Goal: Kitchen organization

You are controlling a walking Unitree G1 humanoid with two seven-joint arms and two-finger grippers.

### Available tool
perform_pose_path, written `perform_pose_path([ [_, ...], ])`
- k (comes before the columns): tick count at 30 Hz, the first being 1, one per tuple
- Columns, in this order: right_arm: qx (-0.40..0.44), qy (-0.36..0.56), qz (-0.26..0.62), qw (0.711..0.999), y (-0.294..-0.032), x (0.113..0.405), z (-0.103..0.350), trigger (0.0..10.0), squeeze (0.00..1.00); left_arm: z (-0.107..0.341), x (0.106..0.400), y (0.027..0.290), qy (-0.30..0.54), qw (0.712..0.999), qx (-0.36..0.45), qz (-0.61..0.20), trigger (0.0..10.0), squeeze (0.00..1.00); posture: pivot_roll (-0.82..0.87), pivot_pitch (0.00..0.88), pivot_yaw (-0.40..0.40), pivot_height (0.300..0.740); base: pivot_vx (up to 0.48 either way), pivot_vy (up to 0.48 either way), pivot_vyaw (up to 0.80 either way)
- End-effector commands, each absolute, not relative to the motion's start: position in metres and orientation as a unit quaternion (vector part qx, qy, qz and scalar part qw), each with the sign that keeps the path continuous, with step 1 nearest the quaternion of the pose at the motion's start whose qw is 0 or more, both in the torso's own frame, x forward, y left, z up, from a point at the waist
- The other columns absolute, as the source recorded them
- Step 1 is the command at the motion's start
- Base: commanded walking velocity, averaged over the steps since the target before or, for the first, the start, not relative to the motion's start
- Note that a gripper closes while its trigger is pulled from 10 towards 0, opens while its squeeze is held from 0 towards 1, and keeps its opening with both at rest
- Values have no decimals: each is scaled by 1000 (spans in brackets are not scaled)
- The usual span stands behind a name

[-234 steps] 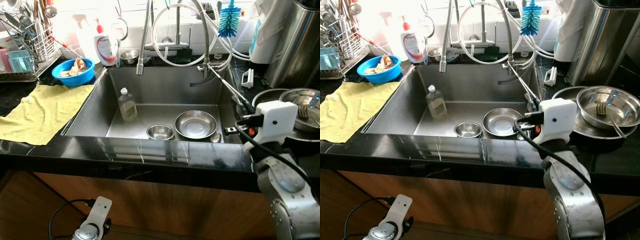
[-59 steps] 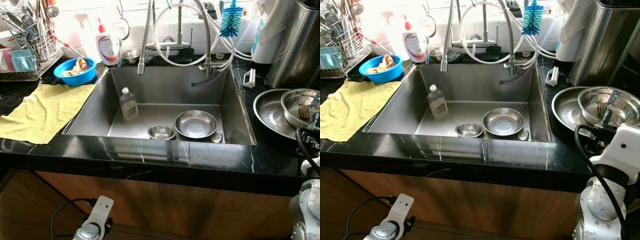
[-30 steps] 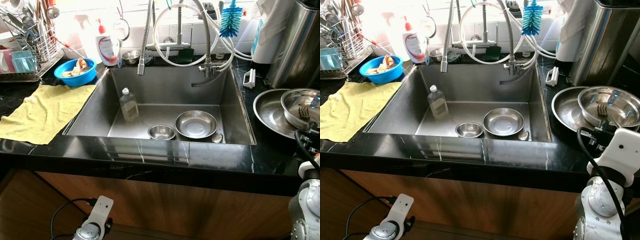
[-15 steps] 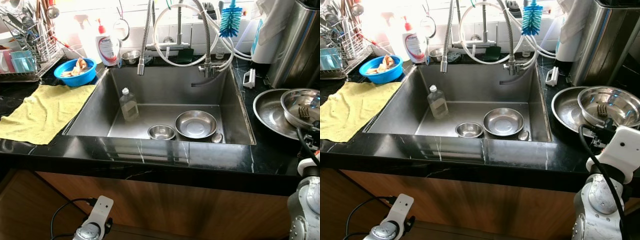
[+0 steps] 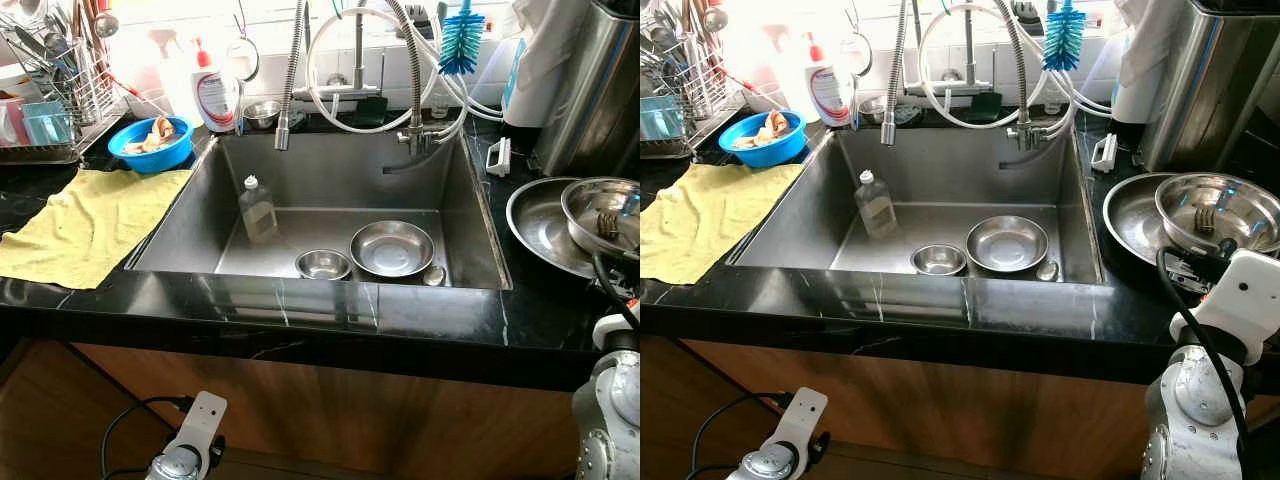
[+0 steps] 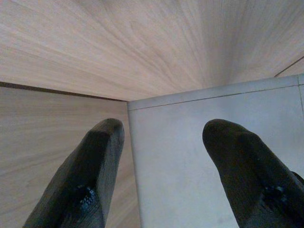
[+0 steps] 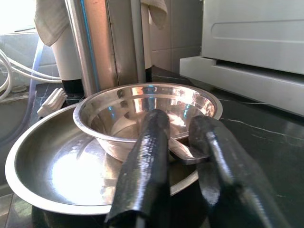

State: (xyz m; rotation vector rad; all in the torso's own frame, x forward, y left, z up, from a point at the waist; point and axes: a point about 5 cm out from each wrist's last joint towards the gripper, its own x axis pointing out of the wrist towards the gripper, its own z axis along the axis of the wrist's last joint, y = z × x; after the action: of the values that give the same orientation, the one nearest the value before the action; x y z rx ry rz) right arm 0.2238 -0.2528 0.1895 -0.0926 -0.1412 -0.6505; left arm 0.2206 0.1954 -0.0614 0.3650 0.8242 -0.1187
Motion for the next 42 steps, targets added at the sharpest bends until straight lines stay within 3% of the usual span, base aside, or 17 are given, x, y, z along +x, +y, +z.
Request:
perform_pose_path([
  [1, -40, -73, -318, 944, -252, 226, 191, 0, 0, -62, 219, 202, 407, 894, 182, -51, 10000, 0, -177, 0, 101, 740, 0, 0, 0],
  [17, -41, -93, -312, 945, -249, 229, 199, 0, 0, -61, 220, 202, 406, 894, 183, -51, 10000, 0, -179, 0, 102, 740, 0, 0, 0],
  [18, -46, -108, -304, 945, -247, 230, 204, 784, 0, -61, 220, 202, 406, 894, 183, -51, 10000, 0, -179, 0, 102, 740, 0, 0, 0],
  [19, -52, -120, -297, 946, -244, 230, 208, 3020, 0, -61, 220, 202, 406, 894, 183, -51, 10000, 0, -179, 0, 102, 740, 0, 0, 0],
  [20, -64, -134, -289, 946, -241, 231, 213, 8824, 0, -61, 220, 202, 406, 894, 183, -51, 10000, 0, -179, 0, 102, 740, 0, 0, 0],
  [21, -69, -147, -281, 946, -238, 231, 218, 10000, 0, -61, 220, 202, 407, 894, 183, -51, 10000, 0, -179, 0, 102, 740, 0, 0, 0],
  [34, -112, -188, -262, 940, -229, 237, 238, 10000, 0, -62, 219, 201, 406, 894, 183, -51, 10000, 0, -185, 0, 101, 740, 0, 0, 0],
  [38, -120, -163, -209, 957, -225, 246, 233, 10000, 0, -62, 220, 201, 406, 894, 183, -52, 10000, 0, -186, 0, 100, 740, 0, 0, 0],
  [39, -116, -143, -161, 970, -218, 252, 228, 10000, 0, -62, 220, 201, 406, 894, 183, -52, 10000, 0, -189, 0, 101, 740, 0, 0, 0],
  [42, -132, -144, -122, 973, -211, 256, 227, 10000, 0, -62, 219, 200, 406, 894, 183, -53, 10000, 0, -189, 0, 98, 740, 0, 0, 0],
])
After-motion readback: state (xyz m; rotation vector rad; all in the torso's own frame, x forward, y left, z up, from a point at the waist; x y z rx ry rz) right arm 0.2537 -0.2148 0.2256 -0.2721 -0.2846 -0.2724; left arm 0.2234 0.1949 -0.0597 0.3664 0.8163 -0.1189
